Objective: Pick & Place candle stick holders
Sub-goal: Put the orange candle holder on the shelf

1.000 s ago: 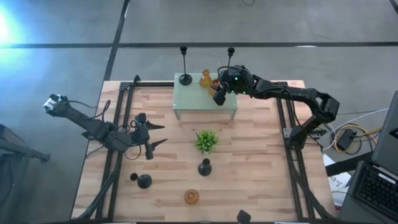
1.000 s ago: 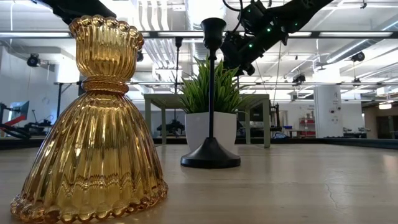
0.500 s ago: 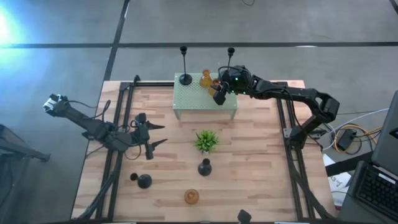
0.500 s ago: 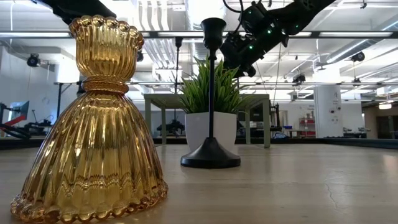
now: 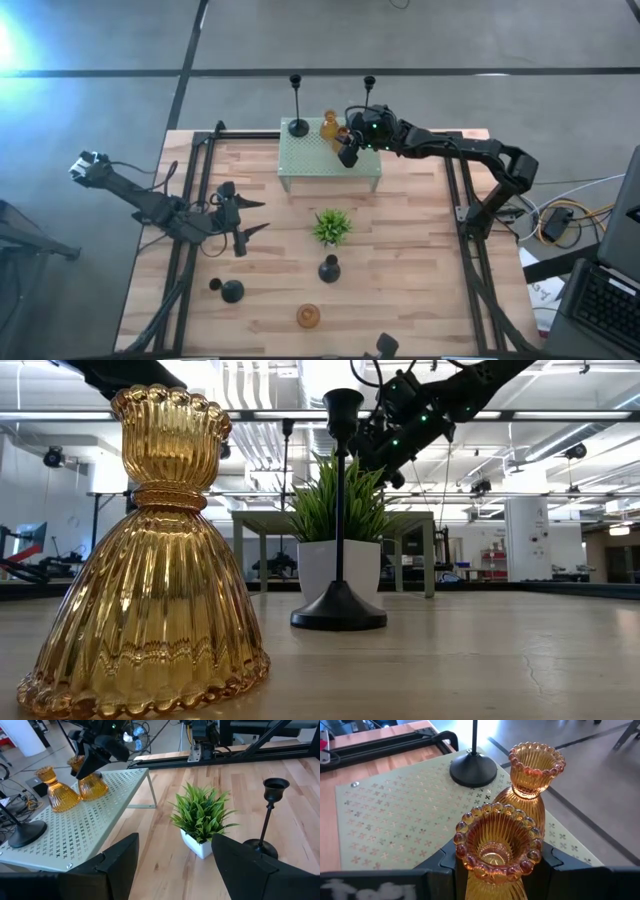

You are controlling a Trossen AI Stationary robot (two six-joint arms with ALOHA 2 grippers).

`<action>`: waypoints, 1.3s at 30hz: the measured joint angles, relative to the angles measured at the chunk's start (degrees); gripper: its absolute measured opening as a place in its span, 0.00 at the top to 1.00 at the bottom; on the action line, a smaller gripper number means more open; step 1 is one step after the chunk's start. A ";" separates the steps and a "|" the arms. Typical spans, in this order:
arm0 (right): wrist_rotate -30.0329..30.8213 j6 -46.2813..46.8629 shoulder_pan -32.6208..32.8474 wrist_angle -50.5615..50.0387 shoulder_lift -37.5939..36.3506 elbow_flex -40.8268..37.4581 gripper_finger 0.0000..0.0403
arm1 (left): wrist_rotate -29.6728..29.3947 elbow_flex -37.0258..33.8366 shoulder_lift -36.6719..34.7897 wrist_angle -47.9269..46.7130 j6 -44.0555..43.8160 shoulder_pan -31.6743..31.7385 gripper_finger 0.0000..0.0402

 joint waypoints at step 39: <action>0.17 0.94 0.83 -7.84 -4.78 -0.02 0.62 | 0.02 0.00 0.00 -0.14 -0.24 0.01 0.37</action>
